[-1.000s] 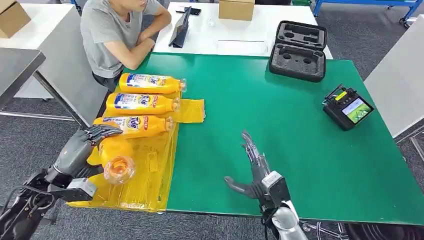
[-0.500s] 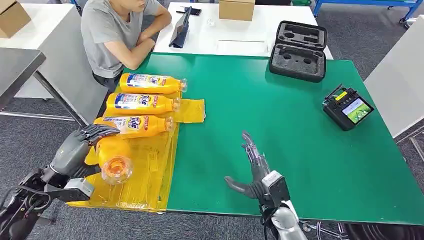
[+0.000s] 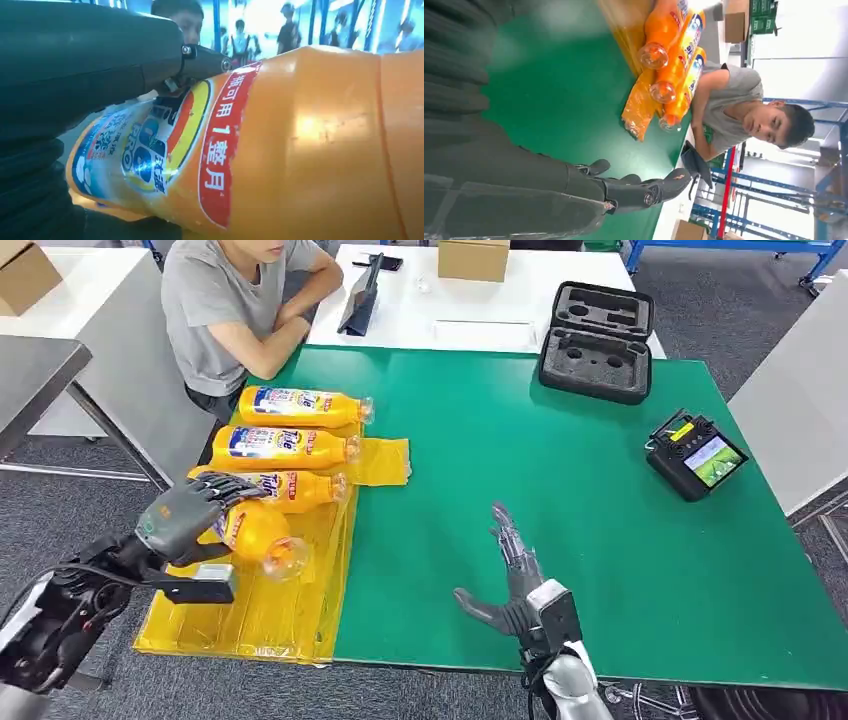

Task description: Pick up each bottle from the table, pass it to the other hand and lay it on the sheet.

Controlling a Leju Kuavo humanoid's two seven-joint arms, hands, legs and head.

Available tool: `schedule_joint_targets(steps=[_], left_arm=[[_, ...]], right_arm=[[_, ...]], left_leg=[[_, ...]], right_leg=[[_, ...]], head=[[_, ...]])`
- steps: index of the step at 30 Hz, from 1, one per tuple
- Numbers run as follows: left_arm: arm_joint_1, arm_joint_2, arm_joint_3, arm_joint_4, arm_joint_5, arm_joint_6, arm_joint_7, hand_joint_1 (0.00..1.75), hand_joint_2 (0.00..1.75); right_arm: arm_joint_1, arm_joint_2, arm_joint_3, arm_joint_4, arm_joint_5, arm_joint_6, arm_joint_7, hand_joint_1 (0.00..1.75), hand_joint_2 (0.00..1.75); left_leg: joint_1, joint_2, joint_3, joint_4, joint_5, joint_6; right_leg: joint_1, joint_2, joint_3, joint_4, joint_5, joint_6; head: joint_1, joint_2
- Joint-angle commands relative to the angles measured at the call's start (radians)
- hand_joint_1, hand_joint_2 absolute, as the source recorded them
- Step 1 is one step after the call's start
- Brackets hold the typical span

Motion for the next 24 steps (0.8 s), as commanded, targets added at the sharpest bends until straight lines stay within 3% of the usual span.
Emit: schedule_joint_targets(steps=[1, 10, 19, 24], left_arm=[[-0.116, -0.135, -0.152, 0.287, -0.006, 0.039, 0.01, 1.75, 1.75], [-0.098, -0.176, -0.155, 0.308, 0.004, 0.072, 0.022, 1.75, 1.75], [-0.083, -0.153, -0.144, 0.276, 0.034, 0.065, -0.005, 1.75, 1.75], [-0.05, -0.1, -0.134, 0.139, 0.002, 0.03, 0.053, 1.75, 1.75]], right_arm=[[-0.013, 0.0, -0.029, 0.052, 0.007, -0.005, 0.002, 0.0, 1.75], [0.02, -0.015, -0.044, 0.029, 0.007, -0.007, 0.002, 0.0, 1.75], [0.018, -0.012, -0.047, 0.035, 0.012, -0.005, 0.002, 0.0, 1.75], [0.015, -0.01, -0.049, 0.052, 0.017, 0.004, 0.002, 0.0, 1.75]], left_leg=[[0.0, -0.004, 0.003, -0.002, 0.001, -0.001], [0.001, -0.003, 0.002, -0.001, 0.0, -0.001], [0.0, 0.0, 0.001, 0.0, 0.0, -0.001], [0.001, 0.002, 0.001, 0.0, -0.001, -0.001]], right_leg=[[0.0, -0.005, 0.005, -0.002, -0.001, -0.001], [0.001, -0.004, 0.004, -0.002, -0.001, -0.001], [0.001, -0.001, 0.002, -0.001, 0.0, -0.001], [0.001, 0.0, 0.002, -0.001, 0.0, -0.001]], head=[[0.001, 0.0], [0.0, 0.0], [0.0, 0.0], [0.001, 0.0]])
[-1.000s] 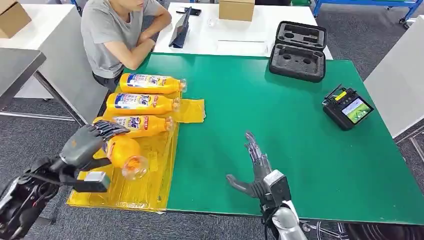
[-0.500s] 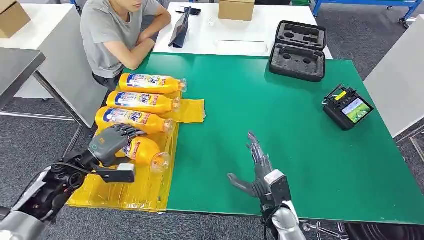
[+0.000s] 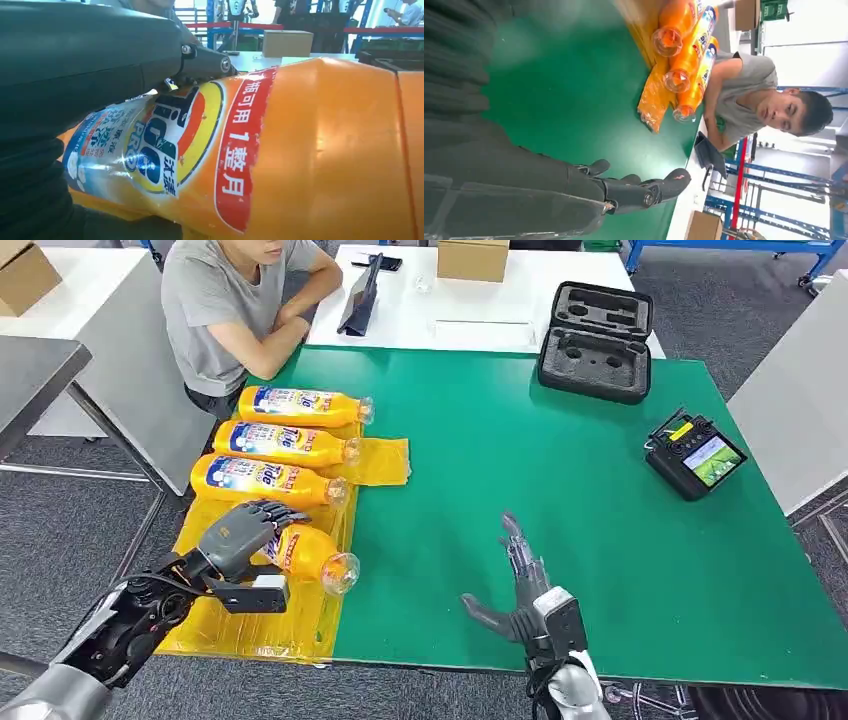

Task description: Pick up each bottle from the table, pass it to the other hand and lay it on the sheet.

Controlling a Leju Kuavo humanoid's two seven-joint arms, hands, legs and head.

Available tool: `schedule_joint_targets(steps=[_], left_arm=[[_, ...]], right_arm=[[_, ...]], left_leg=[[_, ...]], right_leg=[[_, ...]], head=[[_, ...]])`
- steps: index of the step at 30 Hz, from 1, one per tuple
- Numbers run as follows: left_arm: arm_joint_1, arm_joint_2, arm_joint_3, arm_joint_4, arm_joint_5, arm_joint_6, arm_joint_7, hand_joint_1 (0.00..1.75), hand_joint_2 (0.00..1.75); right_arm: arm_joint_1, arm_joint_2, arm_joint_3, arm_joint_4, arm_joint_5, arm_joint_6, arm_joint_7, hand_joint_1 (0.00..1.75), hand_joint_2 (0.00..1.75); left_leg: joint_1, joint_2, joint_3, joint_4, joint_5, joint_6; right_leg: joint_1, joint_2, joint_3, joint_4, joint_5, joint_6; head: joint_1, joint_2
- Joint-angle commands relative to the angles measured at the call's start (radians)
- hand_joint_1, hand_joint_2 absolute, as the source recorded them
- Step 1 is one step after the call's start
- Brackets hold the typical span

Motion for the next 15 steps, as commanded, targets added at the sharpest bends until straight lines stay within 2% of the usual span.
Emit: schedule_joint_targets(steps=[1, 4, 8, 15], left_arm=[[-0.009, 0.034, -0.021, -0.083, -0.047, -0.054, 0.066, 1.75, 1.75], [-0.029, 0.025, -0.037, -0.055, -0.105, -0.107, 0.133, 1.75, 1.75], [-0.003, -0.003, -0.02, -0.033, -0.212, -0.065, 0.278, 1.75, 1.75], [0.043, -0.022, 0.003, -0.068, -0.271, -0.055, 0.344, 1.75, 1.75]], right_arm=[[-0.025, -0.009, -0.013, 0.058, 0.004, 0.009, 0.002, 0.0, 1.75], [-0.041, -0.005, -0.01, 0.078, 0.005, 0.009, 0.002, 0.0, 1.75], [-0.034, -0.001, -0.006, 0.077, 0.009, -0.001, 0.002, 0.0, 1.75], [-0.031, -0.004, -0.007, 0.084, 0.008, -0.003, 0.002, 0.0, 1.75]], left_leg=[[0.001, 0.0, 0.001, 0.0, 0.0, -0.001], [0.001, 0.0, 0.001, 0.0, 0.0, -0.001], [0.0, -0.001, 0.001, -0.001, 0.0, -0.001], [0.0, 0.0, 0.001, 0.0, 0.0, 0.0]], right_leg=[[0.001, 0.0, 0.001, 0.0, 0.0, -0.001], [0.001, 0.0, 0.002, -0.001, 0.0, -0.002], [0.0, 0.0, 0.002, -0.001, 0.0, -0.001], [0.001, 0.0, 0.001, -0.001, 0.0, -0.001]], head=[[0.0, 0.0], [0.0, 0.0], [0.0, 0.0], [0.0, 0.0]])
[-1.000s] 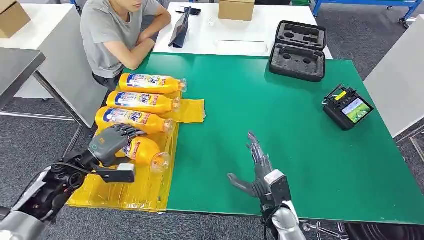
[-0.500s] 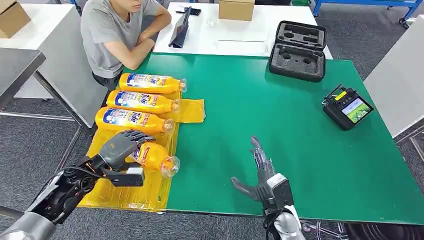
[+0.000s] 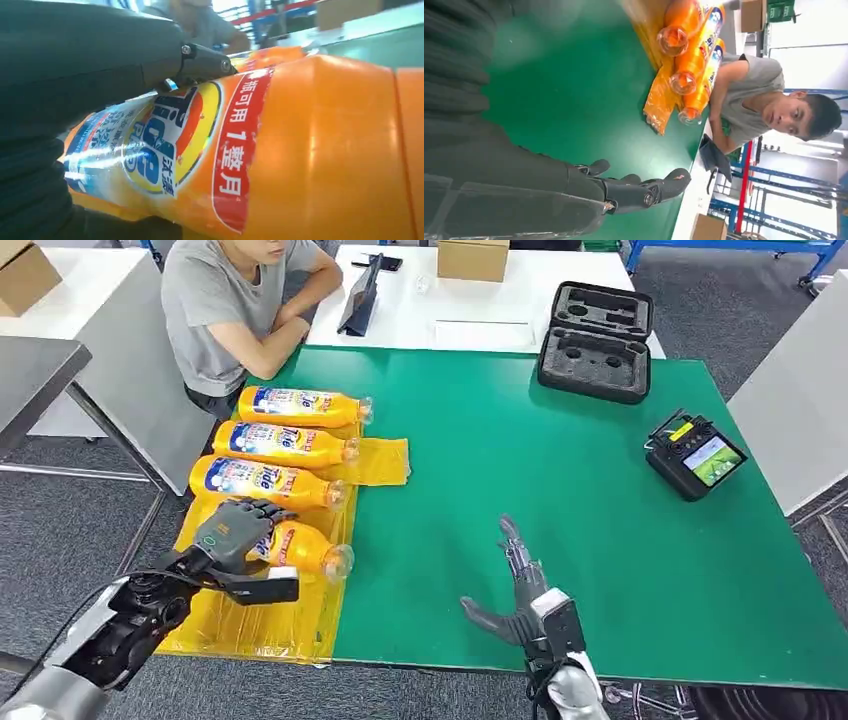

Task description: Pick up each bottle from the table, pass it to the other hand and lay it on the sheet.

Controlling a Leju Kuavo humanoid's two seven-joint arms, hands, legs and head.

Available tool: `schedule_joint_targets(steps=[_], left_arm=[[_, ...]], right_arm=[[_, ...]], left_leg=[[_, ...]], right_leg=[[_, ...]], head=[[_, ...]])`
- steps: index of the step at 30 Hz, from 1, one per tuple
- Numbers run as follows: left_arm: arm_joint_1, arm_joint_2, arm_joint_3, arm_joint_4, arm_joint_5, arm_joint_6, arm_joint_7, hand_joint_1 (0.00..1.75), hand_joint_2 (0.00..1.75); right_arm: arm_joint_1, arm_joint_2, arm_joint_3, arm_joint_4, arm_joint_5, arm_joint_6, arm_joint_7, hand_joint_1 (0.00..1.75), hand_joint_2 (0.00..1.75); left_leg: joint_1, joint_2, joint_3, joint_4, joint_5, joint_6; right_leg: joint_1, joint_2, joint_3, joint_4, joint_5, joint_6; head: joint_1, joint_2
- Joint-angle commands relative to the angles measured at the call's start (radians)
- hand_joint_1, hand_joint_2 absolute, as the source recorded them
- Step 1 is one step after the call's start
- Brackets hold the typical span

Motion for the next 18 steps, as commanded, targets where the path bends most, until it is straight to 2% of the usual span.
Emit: schedule_joint_targets(steps=[1, 6, 11, 15, 18], left_arm=[[0.024, -0.033, 0.003, -0.001, -0.045, 0.006, 0.05, 1.75, 1.75], [0.047, -0.067, 0.021, -0.004, -0.102, 0.002, 0.091, 1.75, 1.75], [0.037, -0.07, 0.018, 0.005, -0.093, -0.004, 0.064, 1.75, 1.75], [0.002, -0.081, 0.001, 0.069, -0.085, -0.032, 0.004, 1.75, 1.75], [-0.044, -0.115, -0.024, 0.162, -0.066, -0.032, -0.055, 1.75, 1.75]], right_arm=[[-0.03, -0.003, -0.006, 0.067, -0.001, -0.005, 0.002, 0.0, 1.75], [-0.026, -0.004, -0.011, 0.067, -0.002, -0.013, 0.002, 0.0, 1.75], [-0.027, -0.003, -0.011, 0.069, -0.002, -0.011, 0.002, 0.0, 1.75], [-0.04, -0.001, -0.01, 0.084, -0.004, -0.008, 0.002, 0.0, 1.75], [-0.053, 0.003, -0.009, 0.098, -0.006, -0.006, 0.002, 0.0, 1.75]], left_leg=[[0.002, 0.0, 0.004, -0.001, -0.001, -0.001], [0.001, 0.001, 0.005, -0.002, -0.001, -0.001], [0.0, -0.001, 0.001, -0.001, 0.0, -0.001], [0.001, 0.0, 0.002, -0.001, 0.0, -0.002], [0.001, -0.001, 0.002, -0.001, 0.0, -0.001]], right_leg=[[0.002, 0.0, 0.004, -0.002, 0.0, -0.002], [0.001, 0.001, 0.005, -0.003, 0.0, -0.002], [0.0, -0.001, 0.001, -0.001, 0.0, -0.001], [0.001, -0.001, 0.003, -0.002, 0.0, -0.002], [0.001, -0.002, 0.003, -0.002, 0.0, -0.001]], head=[[0.001, 0.0], [0.0, 0.0], [0.0, 0.0], [0.0, 0.0], [0.0, 0.0]])
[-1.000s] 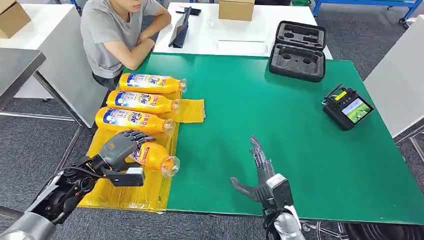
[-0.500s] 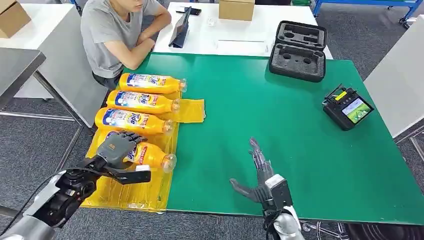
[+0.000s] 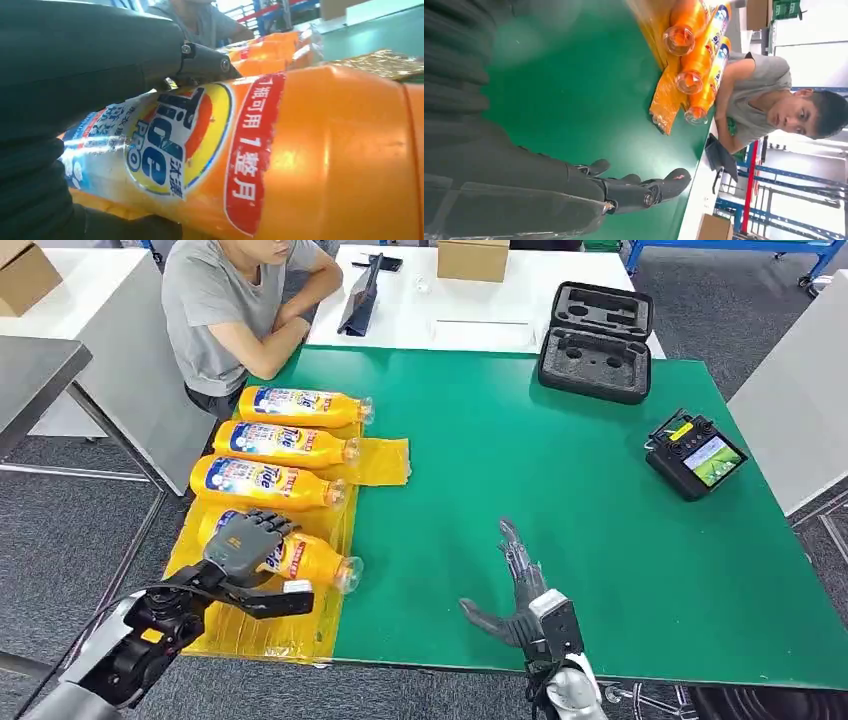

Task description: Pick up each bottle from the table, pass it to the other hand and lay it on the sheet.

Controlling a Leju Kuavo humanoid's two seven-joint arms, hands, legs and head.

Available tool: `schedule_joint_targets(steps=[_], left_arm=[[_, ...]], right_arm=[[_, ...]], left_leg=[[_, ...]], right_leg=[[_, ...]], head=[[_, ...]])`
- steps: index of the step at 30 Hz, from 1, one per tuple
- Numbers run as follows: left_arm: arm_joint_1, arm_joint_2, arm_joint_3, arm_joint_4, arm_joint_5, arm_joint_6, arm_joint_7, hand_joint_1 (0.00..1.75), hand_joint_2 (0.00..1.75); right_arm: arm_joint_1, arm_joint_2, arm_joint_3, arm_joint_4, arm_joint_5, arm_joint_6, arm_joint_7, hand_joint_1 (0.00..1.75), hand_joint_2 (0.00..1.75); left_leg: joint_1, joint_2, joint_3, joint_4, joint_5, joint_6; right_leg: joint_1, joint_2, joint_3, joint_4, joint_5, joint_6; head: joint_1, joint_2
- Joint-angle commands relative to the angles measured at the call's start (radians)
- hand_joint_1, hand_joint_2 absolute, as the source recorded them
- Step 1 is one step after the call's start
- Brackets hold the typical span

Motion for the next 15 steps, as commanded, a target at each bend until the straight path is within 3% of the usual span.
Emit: schedule_joint_targets(steps=[1, 8, 15], left_arm=[[-0.097, -0.078, -0.036, 0.203, 0.037, -0.018, -0.109, 1.75, 1.75], [-0.141, -0.121, -0.054, 0.357, 0.145, -0.012, -0.249, 1.75, 1.75], [-0.125, -0.128, -0.041, 0.365, 0.142, 0.042, -0.178, 1.45, 1.75]], right_arm=[[-0.053, 0.003, -0.009, 0.08, -0.006, 0.005, 0.002, 0.0, 1.75], [-0.044, 0.0, 0.003, 0.078, -0.005, 0.008, 0.002, 0.0, 1.75], [-0.032, 0.001, 0.007, 0.072, -0.003, 0.009, 0.002, 0.0, 1.75]], left_leg=[[0.0, -0.001, 0.001, -0.001, 0.001, -0.001], [0.0, -0.002, 0.003, -0.001, 0.0, -0.001], [0.0, -0.001, 0.004, -0.001, 0.0, -0.001]], right_leg=[[0.0, -0.002, 0.002, -0.001, 0.0, -0.001], [0.0, -0.002, 0.004, -0.002, 0.0, -0.001], [0.001, -0.001, 0.004, -0.002, 0.0, -0.001]], head=[[0.0, 0.0], [0.0, 0.0], [0.0, 0.0]])
